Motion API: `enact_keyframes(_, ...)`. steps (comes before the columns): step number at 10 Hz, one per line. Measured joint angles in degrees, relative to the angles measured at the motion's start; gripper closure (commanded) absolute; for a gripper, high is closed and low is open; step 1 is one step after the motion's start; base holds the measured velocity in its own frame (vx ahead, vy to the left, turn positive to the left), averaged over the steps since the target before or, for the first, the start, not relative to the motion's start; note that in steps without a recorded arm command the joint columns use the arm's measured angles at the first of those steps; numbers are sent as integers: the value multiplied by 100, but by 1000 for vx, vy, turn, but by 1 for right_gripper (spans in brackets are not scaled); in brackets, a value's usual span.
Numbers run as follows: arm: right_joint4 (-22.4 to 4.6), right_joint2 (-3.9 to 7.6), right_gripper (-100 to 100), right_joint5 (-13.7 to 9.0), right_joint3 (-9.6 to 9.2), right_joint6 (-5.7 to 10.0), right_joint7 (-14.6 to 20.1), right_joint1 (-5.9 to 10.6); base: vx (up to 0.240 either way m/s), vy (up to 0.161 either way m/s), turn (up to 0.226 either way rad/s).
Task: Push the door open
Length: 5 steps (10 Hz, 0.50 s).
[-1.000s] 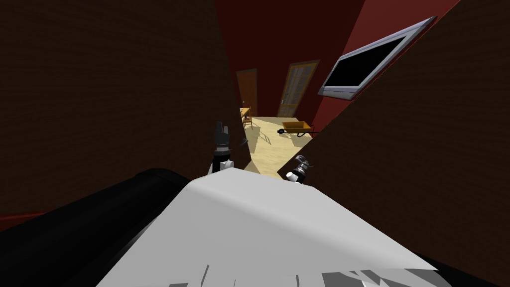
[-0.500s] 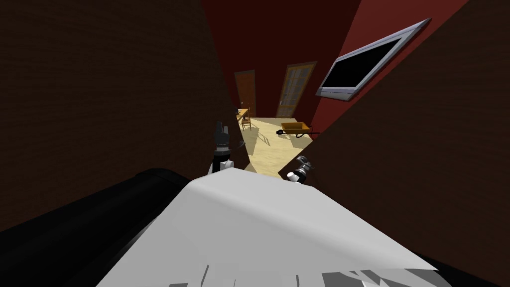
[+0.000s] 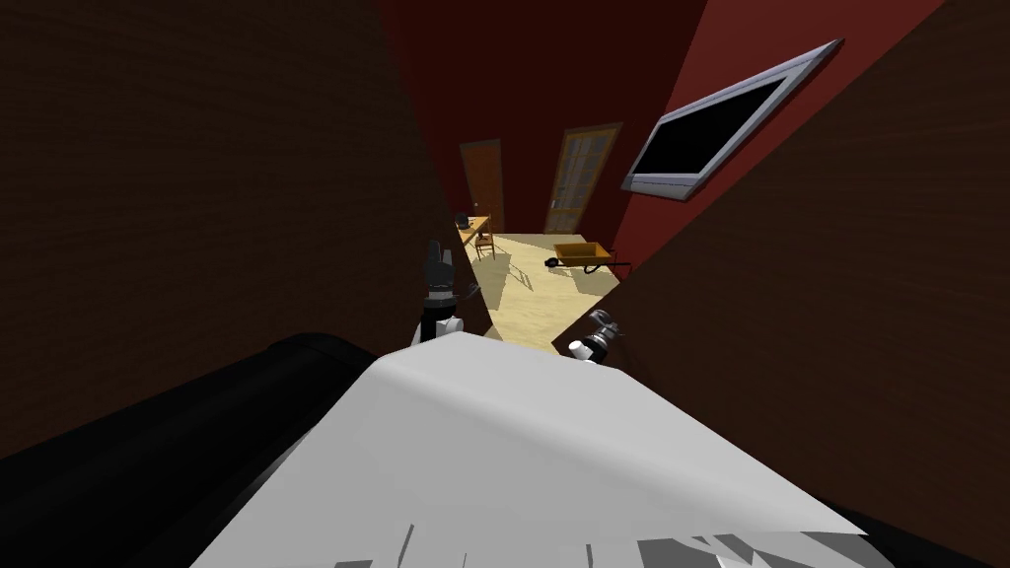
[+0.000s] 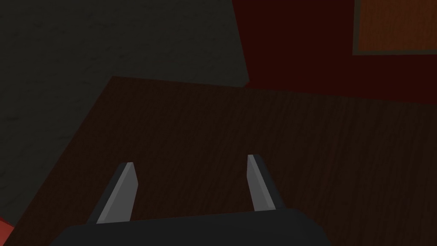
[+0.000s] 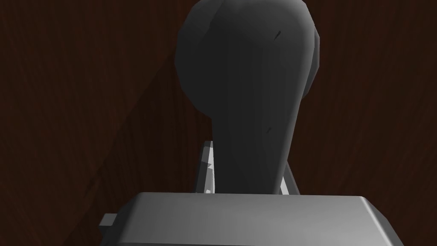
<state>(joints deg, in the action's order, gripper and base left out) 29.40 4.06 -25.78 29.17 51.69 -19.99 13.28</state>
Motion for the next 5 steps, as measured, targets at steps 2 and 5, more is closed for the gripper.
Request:
enact_keyframes(2, 225, -29, 100, -60, 89, -108, -91, -98, 178, -9, -60)
enact_keyframes(5, 354, -55, 100, -135, 209, -93, -176, -151, 97, -16, -25)
